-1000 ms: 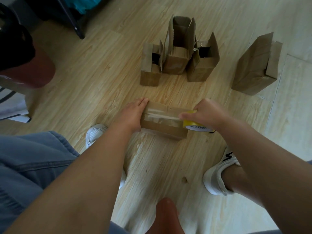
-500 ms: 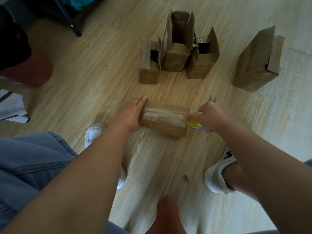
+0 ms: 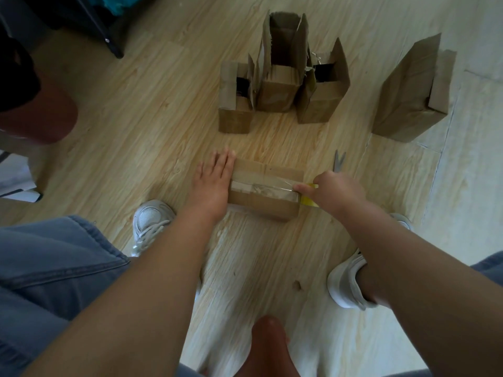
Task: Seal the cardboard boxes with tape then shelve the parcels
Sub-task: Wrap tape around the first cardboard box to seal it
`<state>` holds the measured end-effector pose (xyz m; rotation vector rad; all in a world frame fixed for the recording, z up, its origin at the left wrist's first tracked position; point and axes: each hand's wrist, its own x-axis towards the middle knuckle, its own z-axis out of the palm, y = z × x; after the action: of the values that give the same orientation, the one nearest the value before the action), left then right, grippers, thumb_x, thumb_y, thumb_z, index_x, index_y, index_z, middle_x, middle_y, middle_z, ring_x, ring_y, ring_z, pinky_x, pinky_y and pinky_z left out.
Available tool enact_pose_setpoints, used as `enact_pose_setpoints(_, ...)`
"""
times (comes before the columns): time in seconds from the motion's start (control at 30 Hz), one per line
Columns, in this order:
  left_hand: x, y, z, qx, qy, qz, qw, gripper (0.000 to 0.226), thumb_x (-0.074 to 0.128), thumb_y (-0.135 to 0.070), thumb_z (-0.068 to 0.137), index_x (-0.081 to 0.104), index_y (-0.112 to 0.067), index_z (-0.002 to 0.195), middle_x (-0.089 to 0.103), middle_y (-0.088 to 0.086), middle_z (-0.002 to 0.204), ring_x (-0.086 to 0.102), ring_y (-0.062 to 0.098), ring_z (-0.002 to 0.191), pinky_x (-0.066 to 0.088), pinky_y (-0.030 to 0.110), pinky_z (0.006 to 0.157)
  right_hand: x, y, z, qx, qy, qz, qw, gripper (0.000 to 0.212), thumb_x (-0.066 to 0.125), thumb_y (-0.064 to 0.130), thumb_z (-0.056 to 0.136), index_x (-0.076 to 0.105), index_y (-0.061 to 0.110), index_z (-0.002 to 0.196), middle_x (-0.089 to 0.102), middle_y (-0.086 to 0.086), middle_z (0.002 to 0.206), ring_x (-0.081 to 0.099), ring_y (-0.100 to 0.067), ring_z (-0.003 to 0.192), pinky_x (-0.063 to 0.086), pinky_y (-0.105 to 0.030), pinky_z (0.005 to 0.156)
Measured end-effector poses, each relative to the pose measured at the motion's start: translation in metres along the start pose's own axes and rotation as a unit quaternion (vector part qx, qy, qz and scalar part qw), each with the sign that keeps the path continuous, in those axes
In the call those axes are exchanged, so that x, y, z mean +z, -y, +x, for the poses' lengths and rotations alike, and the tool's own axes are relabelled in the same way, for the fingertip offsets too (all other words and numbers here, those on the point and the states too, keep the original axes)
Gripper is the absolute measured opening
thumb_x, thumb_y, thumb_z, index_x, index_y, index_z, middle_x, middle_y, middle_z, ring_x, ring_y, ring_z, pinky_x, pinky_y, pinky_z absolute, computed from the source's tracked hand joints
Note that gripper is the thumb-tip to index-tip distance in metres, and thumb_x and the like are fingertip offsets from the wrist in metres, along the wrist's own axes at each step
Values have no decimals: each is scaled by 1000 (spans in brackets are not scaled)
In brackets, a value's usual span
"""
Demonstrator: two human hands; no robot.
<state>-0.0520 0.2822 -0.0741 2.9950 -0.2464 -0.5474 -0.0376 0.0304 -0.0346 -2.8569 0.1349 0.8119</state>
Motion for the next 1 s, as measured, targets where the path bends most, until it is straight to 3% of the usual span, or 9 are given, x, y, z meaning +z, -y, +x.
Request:
enact_pose_setpoints(0.13, 17, -33, -21, 7, -62, -28, 998, 103, 55, -15, 91, -30, -14, 150, -40, 3, 155, -34, 21, 144, -18, 39, 120, 2, -2, -1, 13, -1, 5, 1000, 62, 45, 71, 93, 64, 12, 85, 61, -1, 72, 56, -15, 64, 40, -28, 52)
enact_pose_setpoints(0.37, 31, -38, -21, 19, -20, -31, 999, 79, 37, -33, 104, -23, -16, 152, -29, 6, 160, -28, 23, 147, -15, 40, 121, 7, 3, 1, 16, 2, 23, 1000, 64, 46, 69, 94, 67, 8, 96, 61, -2, 72, 60, -18, 66, 49, -32, 58)
enact_pose_setpoints(0.63, 16, -32, -14, 21, 11, -14, 1000, 85, 40, -36, 103, -27, -16, 150, -33, 4, 158, -28, 20, 147, -16, 38, 121, 13, 9, 4, 56, 15, 37, 998, 64, 45, 71, 93, 64, 10, 88, 65, -4, 76, 64, -21, 69, 52, -33, 62)
enact_pose_setpoints(0.8, 16, -60, -31, 99, 4, 23, 995, 84, 36, -17, 95, -27, -14, 151, -34, 2, 158, -31, 18, 145, -14, 38, 121, 17, 16, 3, 70, 24, 43, 996, 61, 44, 70, 93, 60, 12, 79, 59, -3, 71, 56, -17, 61, 43, -30, 57)
enact_pose_setpoints(1.0, 25, -63, -28, 87, 22, 12, 996, 85, 33, -7, 93, -29, -17, 150, -35, 0, 157, -31, 17, 145, -21, 35, 118, 20, 20, 6, 73, 26, 54, 996, 60, 44, 69, 94, 58, 12, 83, 58, -3, 72, 54, -16, 61, 38, -28, 51)
